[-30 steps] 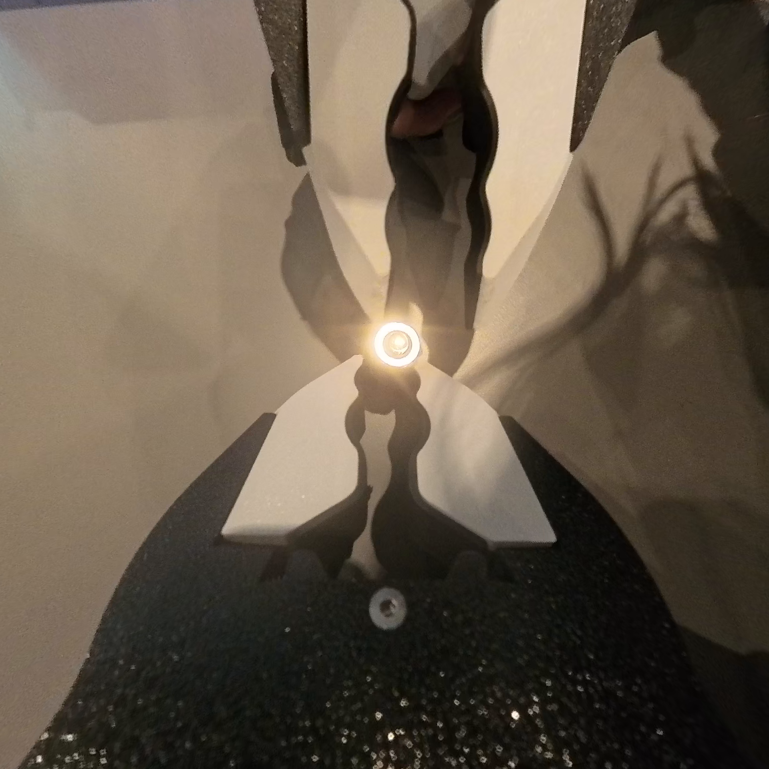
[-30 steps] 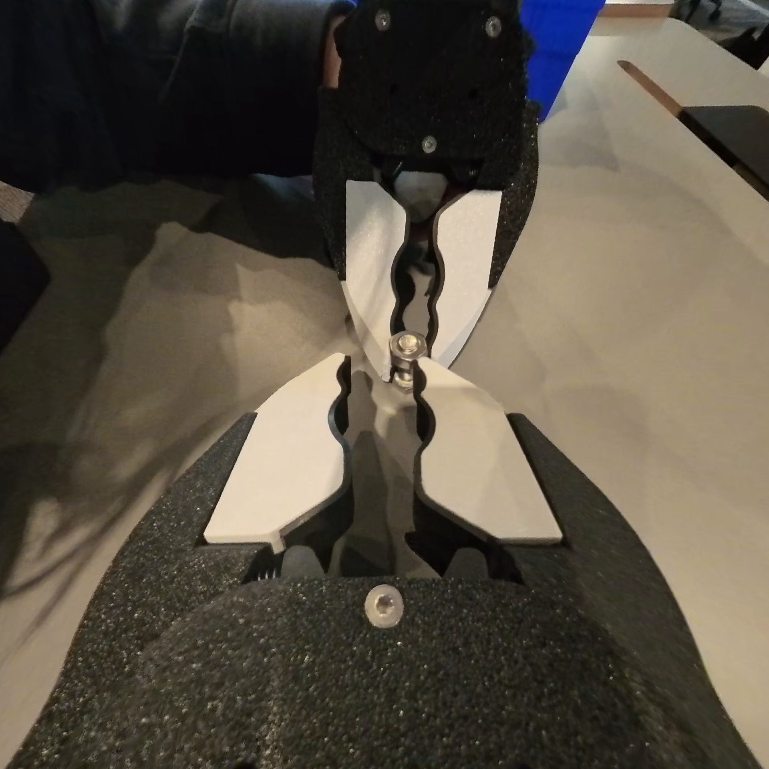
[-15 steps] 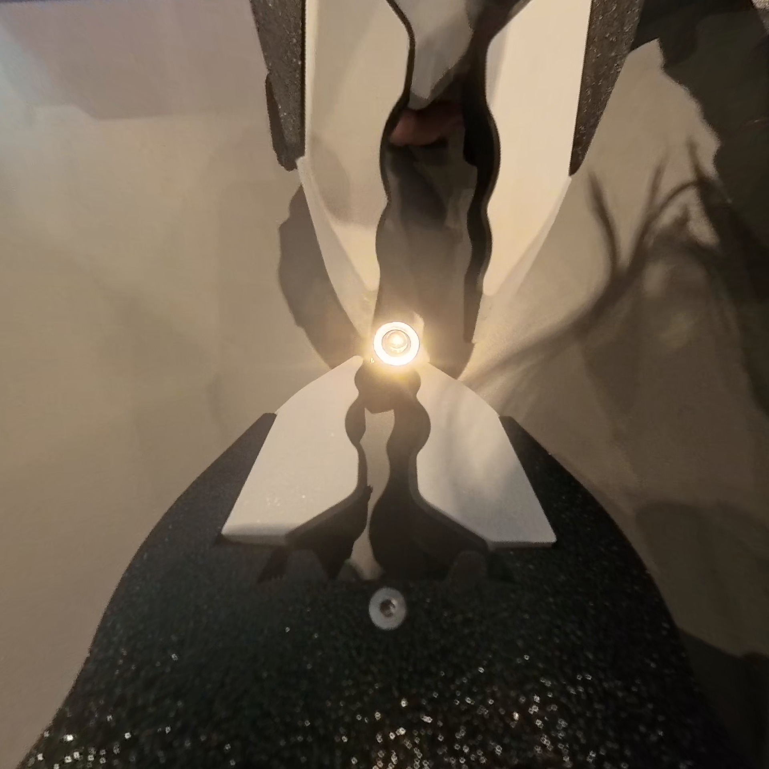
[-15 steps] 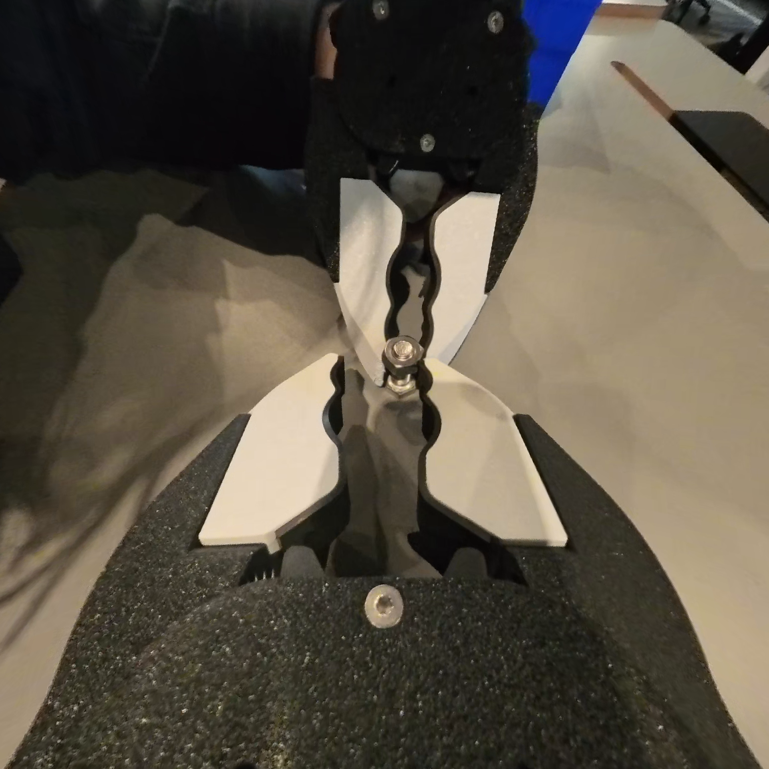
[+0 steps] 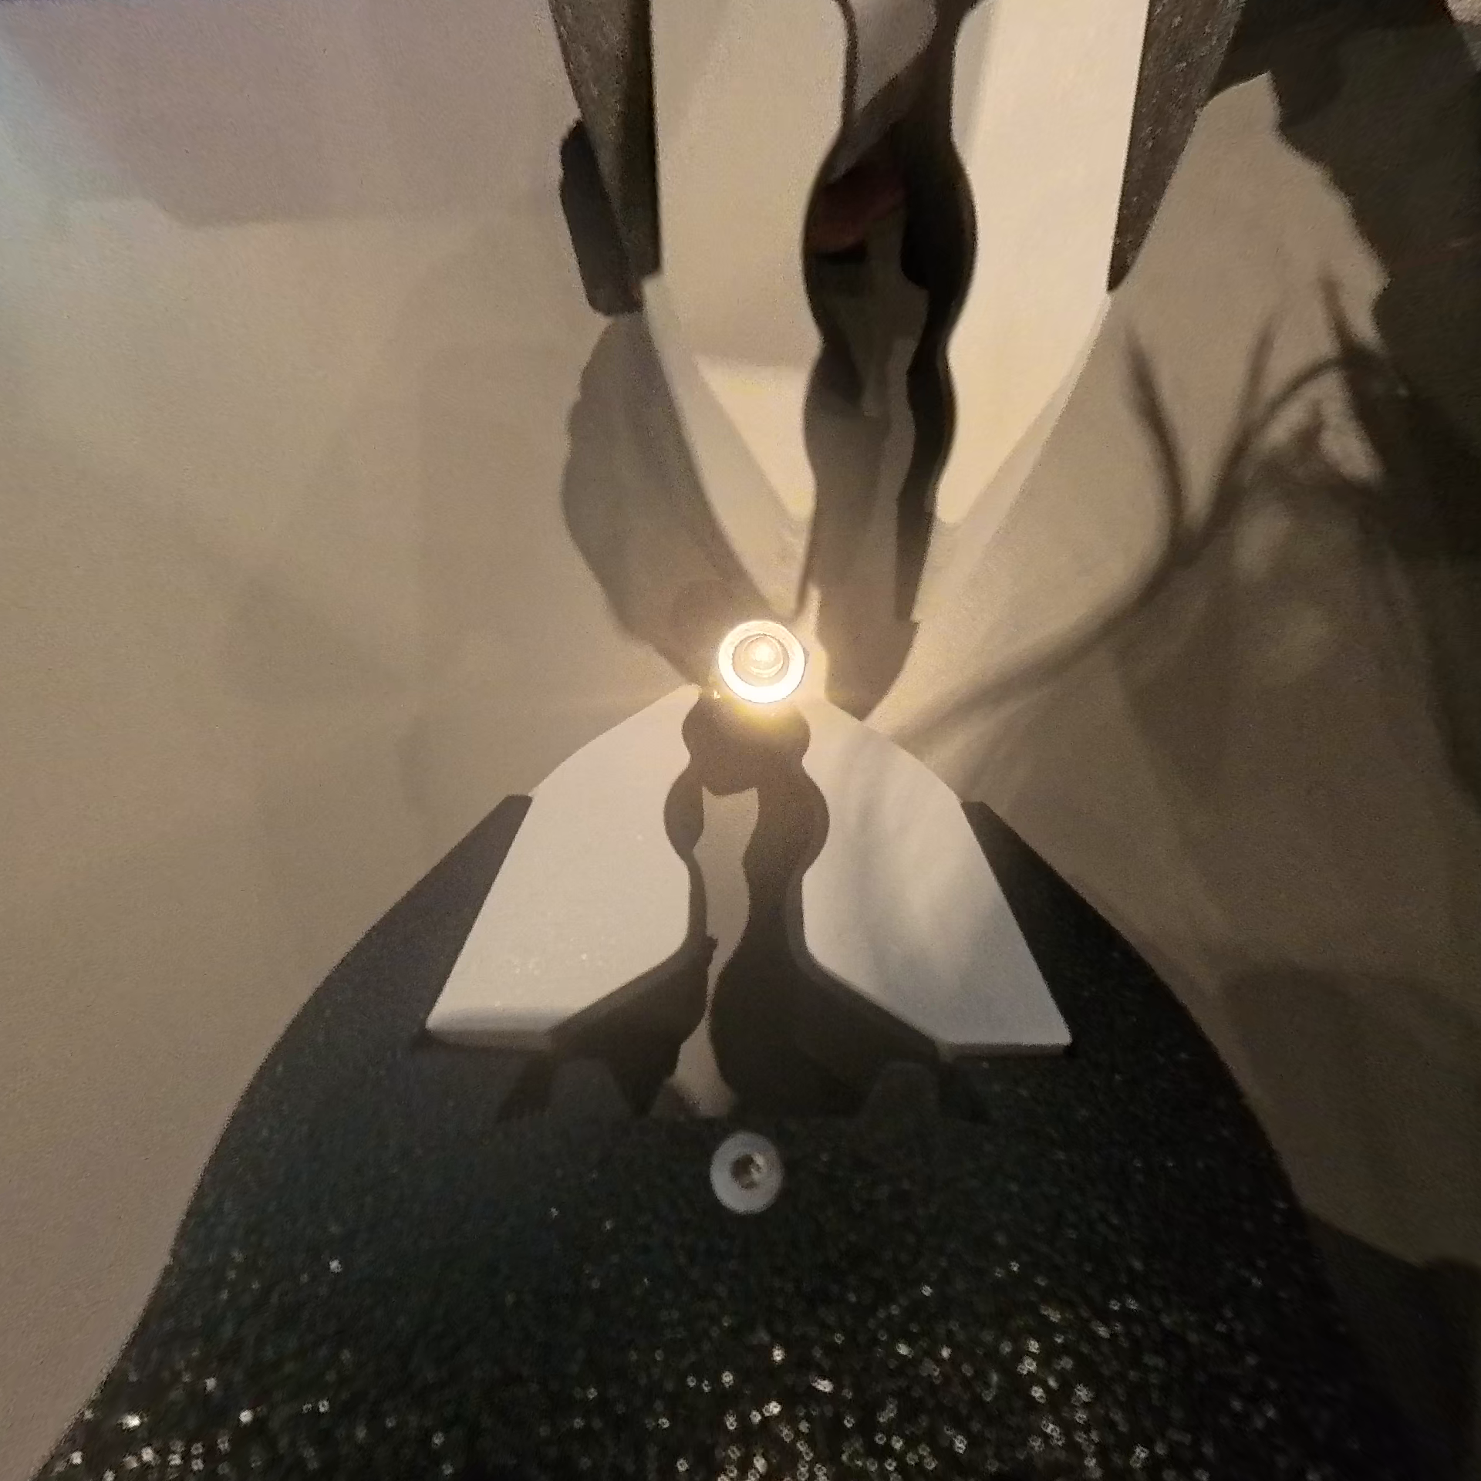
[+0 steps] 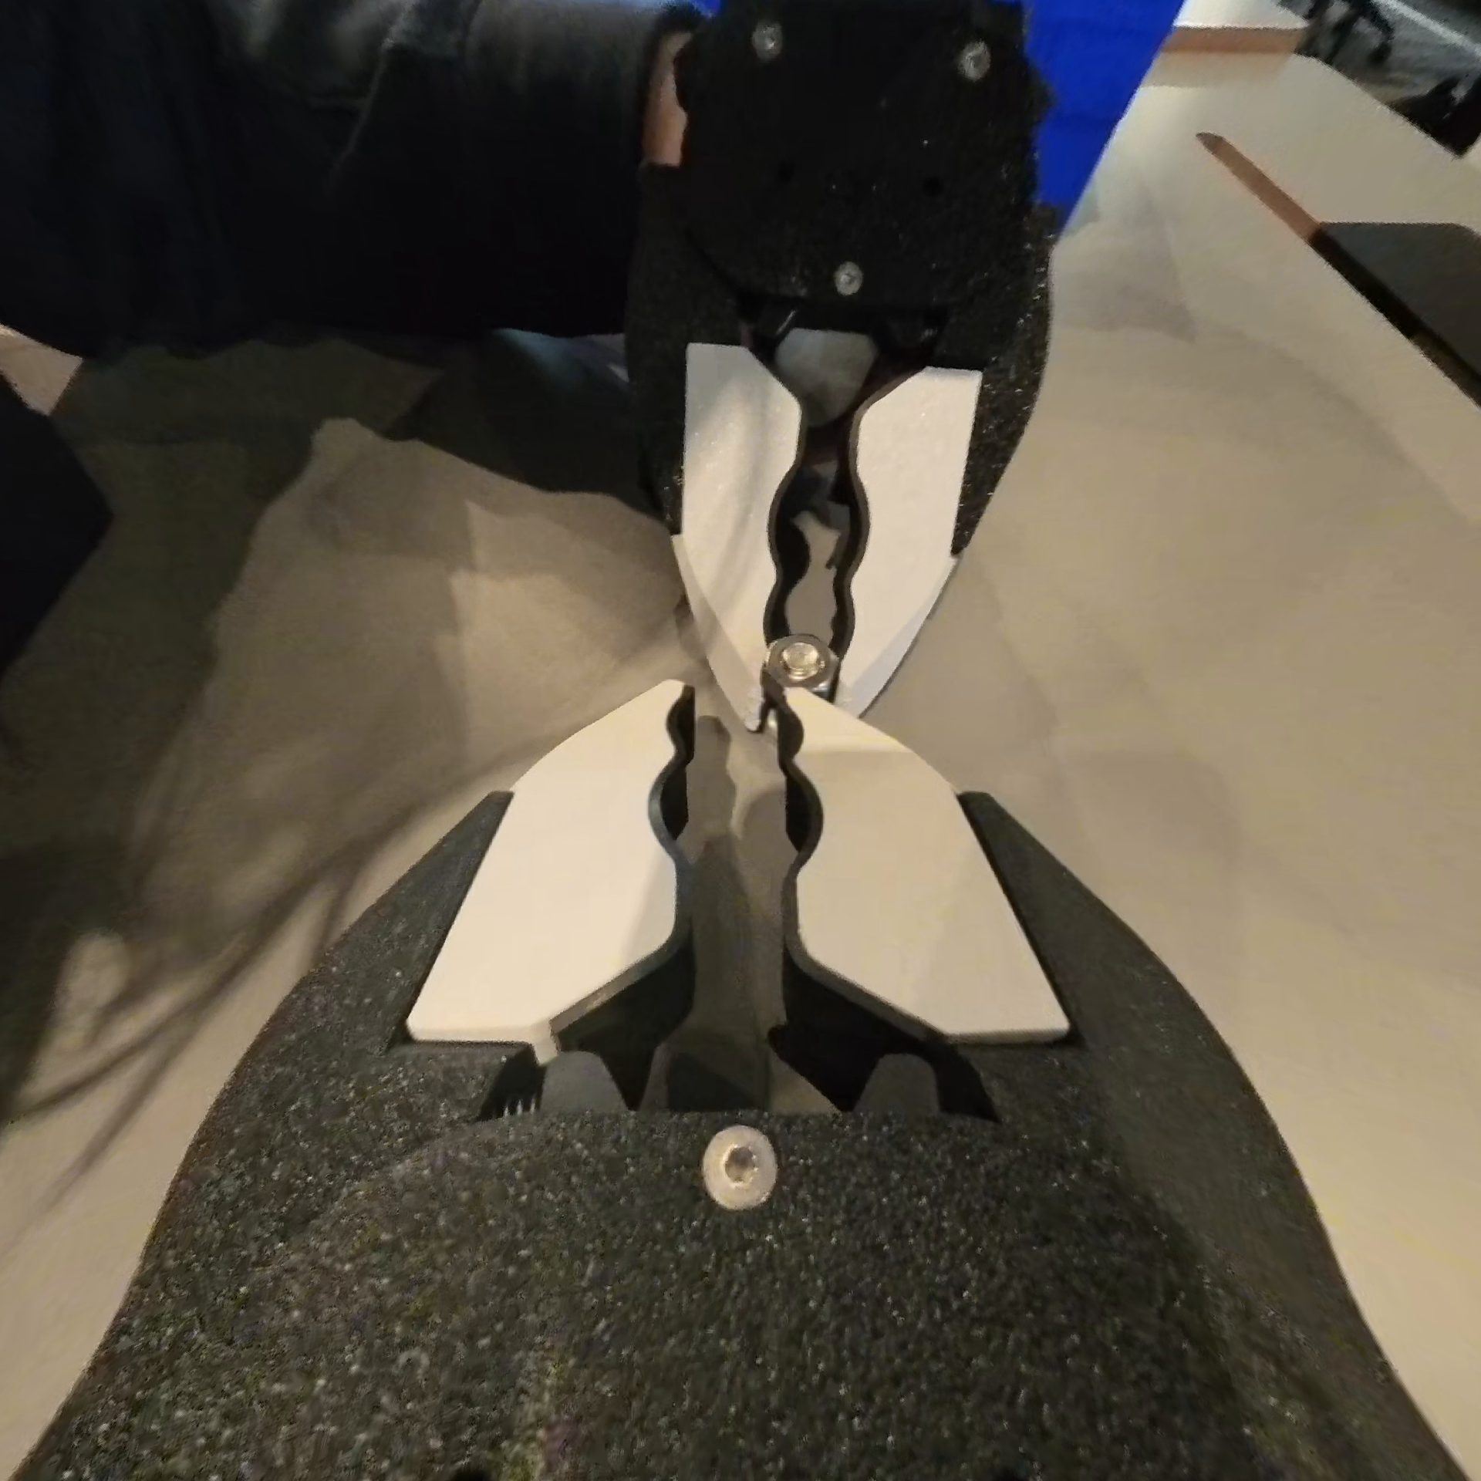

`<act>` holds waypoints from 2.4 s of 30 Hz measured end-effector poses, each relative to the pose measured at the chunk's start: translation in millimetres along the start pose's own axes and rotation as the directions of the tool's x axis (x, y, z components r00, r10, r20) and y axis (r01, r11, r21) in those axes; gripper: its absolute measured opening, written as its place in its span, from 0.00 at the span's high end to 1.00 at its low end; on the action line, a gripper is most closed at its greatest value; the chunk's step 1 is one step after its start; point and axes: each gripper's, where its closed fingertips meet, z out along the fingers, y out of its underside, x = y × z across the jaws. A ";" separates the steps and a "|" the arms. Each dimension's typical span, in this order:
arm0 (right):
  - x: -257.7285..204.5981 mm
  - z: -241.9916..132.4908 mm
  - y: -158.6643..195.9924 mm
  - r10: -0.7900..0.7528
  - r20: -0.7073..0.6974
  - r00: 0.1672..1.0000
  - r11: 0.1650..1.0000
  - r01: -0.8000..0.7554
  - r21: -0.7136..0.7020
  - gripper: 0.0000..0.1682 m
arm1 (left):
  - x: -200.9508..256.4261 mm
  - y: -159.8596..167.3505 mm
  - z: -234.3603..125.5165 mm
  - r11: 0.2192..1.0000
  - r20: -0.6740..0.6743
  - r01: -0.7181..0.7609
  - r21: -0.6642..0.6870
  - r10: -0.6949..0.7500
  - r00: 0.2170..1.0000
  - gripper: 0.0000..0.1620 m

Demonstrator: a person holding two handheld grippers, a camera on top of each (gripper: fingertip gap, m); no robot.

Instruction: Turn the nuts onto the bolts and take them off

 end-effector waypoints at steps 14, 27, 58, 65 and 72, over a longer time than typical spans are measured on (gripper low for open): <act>3.3 5.2 3.5 -0.020 -0.023 1.000 0.999 0.019 -0.038 0.81 | 0.6 0.4 -0.2 1.000 0.002 -0.006 -0.001 0.006 1.000 0.90; 8.2 0.6 -0.2 0.003 -0.057 0.998 1.000 -0.003 0.001 0.81 | 0.7 0.2 -0.2 1.000 0.000 0.000 0.000 0.000 1.000 0.90; 7.9 1.4 1.7 0.004 -0.056 0.998 1.000 -0.005 -0.014 0.79 | 0.9 0.2 0.1 1.000 0.000 -0.002 0.000 0.002 1.000 0.90; 5.4 5.7 2.7 -0.048 -0.062 0.997 0.998 0.046 -0.037 0.78 | 0.7 0.3 0.2 1.000 0.001 -0.002 0.000 0.002 1.000 0.90; 1.3 4.7 2.0 -0.028 -0.010 1.000 0.999 0.027 -0.028 0.77 | 0.7 0.5 0.1 1.000 0.001 -0.011 0.000 0.011 1.000 0.90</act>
